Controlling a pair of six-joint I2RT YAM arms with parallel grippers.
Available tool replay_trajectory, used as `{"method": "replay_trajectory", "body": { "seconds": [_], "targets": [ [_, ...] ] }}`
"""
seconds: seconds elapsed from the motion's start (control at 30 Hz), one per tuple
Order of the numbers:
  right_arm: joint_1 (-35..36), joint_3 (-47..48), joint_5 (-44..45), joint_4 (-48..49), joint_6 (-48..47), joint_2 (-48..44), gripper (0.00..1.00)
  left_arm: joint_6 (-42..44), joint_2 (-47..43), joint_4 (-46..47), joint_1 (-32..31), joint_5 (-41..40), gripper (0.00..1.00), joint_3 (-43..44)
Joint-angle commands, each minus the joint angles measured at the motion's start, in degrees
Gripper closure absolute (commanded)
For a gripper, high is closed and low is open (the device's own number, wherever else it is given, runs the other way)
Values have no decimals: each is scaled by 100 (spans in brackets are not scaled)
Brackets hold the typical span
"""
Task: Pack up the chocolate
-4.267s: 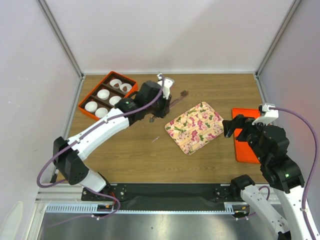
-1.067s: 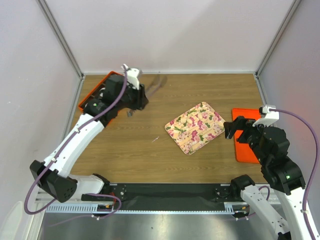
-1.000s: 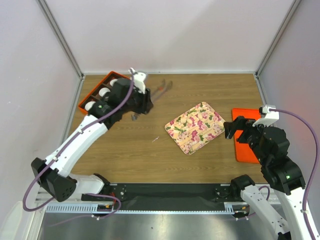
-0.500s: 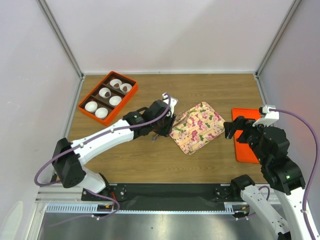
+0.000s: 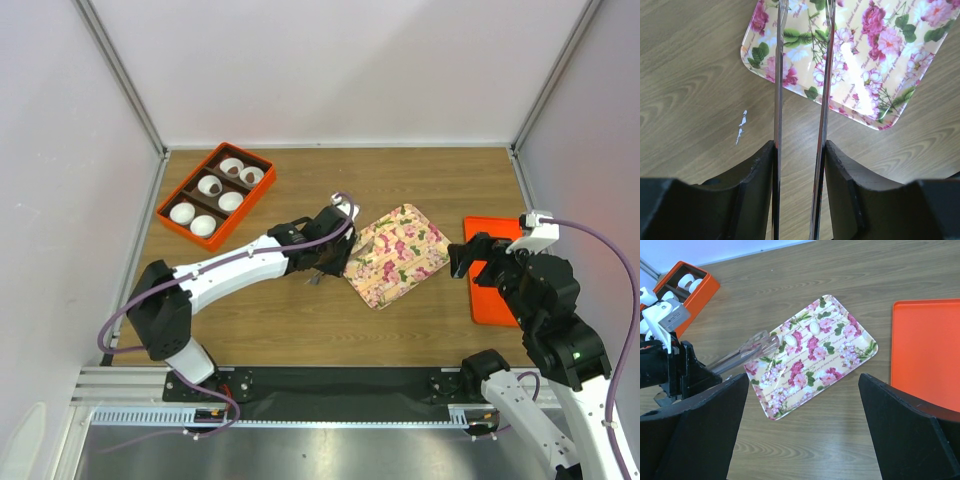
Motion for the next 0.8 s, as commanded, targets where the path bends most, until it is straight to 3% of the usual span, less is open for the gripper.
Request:
{"method": "replay_trajectory", "body": {
  "seconds": [0.0, 0.77],
  "targets": [
    [3, 59, 59, 97, -98, -52, 0, -147, 71, 296, -24, -78, 53, 8],
    [12, 24, 103, 115, -115, -87, 0, -120, 476, 383, -24, -61, 55, 158]
  ]
}}
